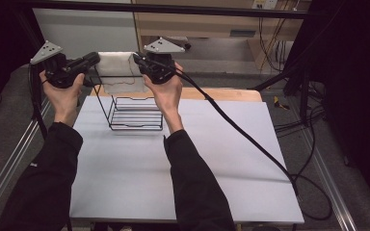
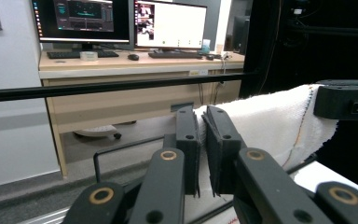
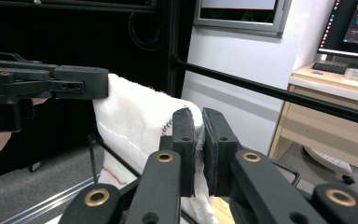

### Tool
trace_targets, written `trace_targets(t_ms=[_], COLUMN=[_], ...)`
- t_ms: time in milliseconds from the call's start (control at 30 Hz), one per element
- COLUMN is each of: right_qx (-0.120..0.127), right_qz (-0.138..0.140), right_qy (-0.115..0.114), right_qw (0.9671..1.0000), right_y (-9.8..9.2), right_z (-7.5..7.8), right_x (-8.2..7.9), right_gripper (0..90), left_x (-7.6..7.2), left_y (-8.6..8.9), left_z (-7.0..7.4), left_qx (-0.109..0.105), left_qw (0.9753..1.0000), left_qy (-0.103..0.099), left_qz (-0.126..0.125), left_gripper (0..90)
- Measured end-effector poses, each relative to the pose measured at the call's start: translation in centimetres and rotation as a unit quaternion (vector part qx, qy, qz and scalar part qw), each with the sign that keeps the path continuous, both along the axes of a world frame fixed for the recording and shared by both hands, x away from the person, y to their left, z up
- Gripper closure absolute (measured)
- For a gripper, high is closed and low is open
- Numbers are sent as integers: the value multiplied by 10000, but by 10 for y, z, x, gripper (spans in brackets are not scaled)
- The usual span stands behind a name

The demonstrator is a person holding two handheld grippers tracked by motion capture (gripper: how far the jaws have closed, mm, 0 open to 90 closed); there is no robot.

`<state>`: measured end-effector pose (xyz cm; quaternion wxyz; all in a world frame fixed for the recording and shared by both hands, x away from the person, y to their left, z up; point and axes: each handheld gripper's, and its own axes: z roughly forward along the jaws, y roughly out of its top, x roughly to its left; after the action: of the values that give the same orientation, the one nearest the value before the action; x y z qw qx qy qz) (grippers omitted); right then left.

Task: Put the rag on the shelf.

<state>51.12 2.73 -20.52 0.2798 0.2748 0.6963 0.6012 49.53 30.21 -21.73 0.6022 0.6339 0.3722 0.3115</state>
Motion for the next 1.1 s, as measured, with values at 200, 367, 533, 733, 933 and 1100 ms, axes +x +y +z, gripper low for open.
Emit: trace_targets(t_ms=[200, 367, 533, 733, 933, 1100], right_qx=[-41, -81, -145, -262, -402, -395], right_qz=[45, 123, 187, 283, 352, 370], right_qy=[27, 33, 95, 91, 93, 154], right_qw=[10000, 9999, 9997, 9992, 9985, 9984], right_y=[-4, -5, -5, -4, -4, -5], right_z=[-4, -7, -11, -16, -23, -28], right_x=[-5, -11, -16, -23, -28, -30], right_gripper=[844, 843, 842, 841, 841, 841], left_x=[-5, -11, -16, -23, -31, -34], left_y=[-2, 0, 1, 3, 3, 4], left_z=[-2, -5, -8, -11, -16, -18], left_qx=[94, 103, 162, 278, 399, 446], left_qw=[9999, 9999, 9997, 9992, 9985, 9980], left_qy=[15, 51, 142, 247, 315, 378], left_qz=[-42, -104, -131, -176, -197, -228], left_gripper=[840, 839, 832, 826, 823, 813])
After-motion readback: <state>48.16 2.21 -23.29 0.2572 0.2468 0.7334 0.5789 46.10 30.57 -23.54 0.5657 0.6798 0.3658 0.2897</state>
